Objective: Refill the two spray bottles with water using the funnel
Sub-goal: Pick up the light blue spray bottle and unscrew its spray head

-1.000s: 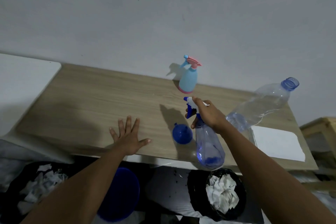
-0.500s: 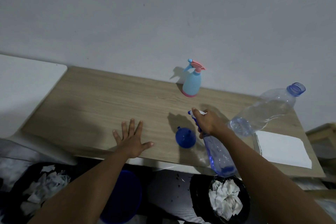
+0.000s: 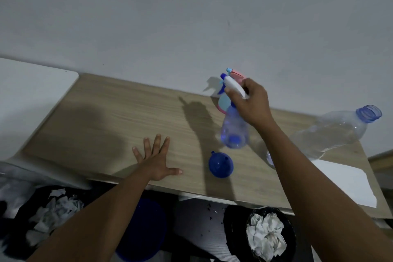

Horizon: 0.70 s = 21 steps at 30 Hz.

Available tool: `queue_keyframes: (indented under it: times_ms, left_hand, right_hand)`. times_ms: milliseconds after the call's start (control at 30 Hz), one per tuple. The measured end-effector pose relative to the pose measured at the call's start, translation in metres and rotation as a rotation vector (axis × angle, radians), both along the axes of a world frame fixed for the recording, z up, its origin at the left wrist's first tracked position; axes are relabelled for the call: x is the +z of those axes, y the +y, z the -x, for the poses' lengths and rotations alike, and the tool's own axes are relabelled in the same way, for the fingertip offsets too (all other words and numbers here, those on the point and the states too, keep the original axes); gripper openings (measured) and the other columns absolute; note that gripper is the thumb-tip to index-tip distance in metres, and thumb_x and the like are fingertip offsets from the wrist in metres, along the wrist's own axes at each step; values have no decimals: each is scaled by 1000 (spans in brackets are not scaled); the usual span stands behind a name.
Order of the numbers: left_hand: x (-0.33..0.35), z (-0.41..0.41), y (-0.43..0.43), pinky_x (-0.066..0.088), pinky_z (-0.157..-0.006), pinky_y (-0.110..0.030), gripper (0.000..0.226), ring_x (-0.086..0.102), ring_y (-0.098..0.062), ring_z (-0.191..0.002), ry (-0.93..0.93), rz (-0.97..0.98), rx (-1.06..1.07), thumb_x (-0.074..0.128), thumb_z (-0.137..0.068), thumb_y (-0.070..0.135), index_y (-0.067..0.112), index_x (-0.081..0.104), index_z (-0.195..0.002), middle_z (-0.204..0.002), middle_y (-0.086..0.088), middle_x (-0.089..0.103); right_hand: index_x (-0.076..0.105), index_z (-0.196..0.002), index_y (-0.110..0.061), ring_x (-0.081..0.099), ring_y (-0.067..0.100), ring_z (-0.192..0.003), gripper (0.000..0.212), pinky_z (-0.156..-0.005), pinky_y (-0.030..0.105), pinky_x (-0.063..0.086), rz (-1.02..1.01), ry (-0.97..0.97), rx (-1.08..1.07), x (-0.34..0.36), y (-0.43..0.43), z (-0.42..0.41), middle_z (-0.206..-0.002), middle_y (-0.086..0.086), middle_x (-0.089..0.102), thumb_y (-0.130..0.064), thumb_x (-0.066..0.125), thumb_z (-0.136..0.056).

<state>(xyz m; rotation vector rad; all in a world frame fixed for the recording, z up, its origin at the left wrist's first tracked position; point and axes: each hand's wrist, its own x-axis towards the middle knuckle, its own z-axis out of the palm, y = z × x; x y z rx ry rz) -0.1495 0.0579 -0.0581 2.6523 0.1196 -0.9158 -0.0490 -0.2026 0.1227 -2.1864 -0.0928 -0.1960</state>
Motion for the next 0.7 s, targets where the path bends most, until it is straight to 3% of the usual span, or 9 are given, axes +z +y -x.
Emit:
queue_keyframes:
  times_ms: [67, 233, 367, 400, 500, 700]
  left_hand:
    - [-1, -2, 1, -28, -104, -68, 136, -47, -31, -136, 1, 2, -10, 47, -53, 99, 41, -34, -146, -150, 7, -48]
    - [-6, -5, 1, -26, -104, -70, 134, -50, -31, -133, 14, -2, -9, 48, -56, 97, 41, -35, -145, -149, 7, -50]
    - [-5, -9, 4, -25, -104, -70, 130, -49, -32, -134, -16, -16, 10, 52, -59, 92, 43, -29, -148, -152, 9, -46]
    - [-5, -12, 5, -25, -104, -71, 130, -48, -32, -135, -21, -12, 16, 53, -59, 92, 44, -28, -148, -153, 10, -45]
    - [-8, -21, 6, -26, -102, -72, 131, -48, -32, -136, -28, -22, 19, 55, -55, 93, 47, -28, -147, -153, 12, -44]
    - [-13, -22, 5, -26, -101, -73, 134, -49, -33, -135, -9, -28, 23, 58, -54, 91, 47, -29, -146, -153, 13, -44]
  right_hand:
    - [66, -83, -7, 52, 1, -58, 25, -56, 16, 38, -9, -20, -17, 1, 16, -24, -70, 0, 61, -31, 75, -87]
    - [71, -90, -20, 56, 6, -62, 10, -63, 28, 48, -36, 48, 0, -19, 50, -71, -75, -4, 67, -30, 73, -88]
    - [73, -94, -5, 58, 16, -66, 19, -67, 32, 49, 6, 63, 28, -28, 75, -100, -89, 14, 73, -24, 71, -90]
    - [73, -97, -4, 60, 22, -71, 21, -68, 32, 50, 22, 73, 37, -31, 79, -106, -93, 15, 74, -23, 71, -91]
    - [73, -105, -9, 60, 19, -77, 19, -59, 12, 40, 70, 64, 70, -37, 88, -118, -96, 10, 73, -22, 69, -92]
    - [68, -125, -10, 62, 19, -94, 33, -64, 10, 37, 131, 82, 139, -43, 99, -131, -115, 9, 69, -13, 68, -92]
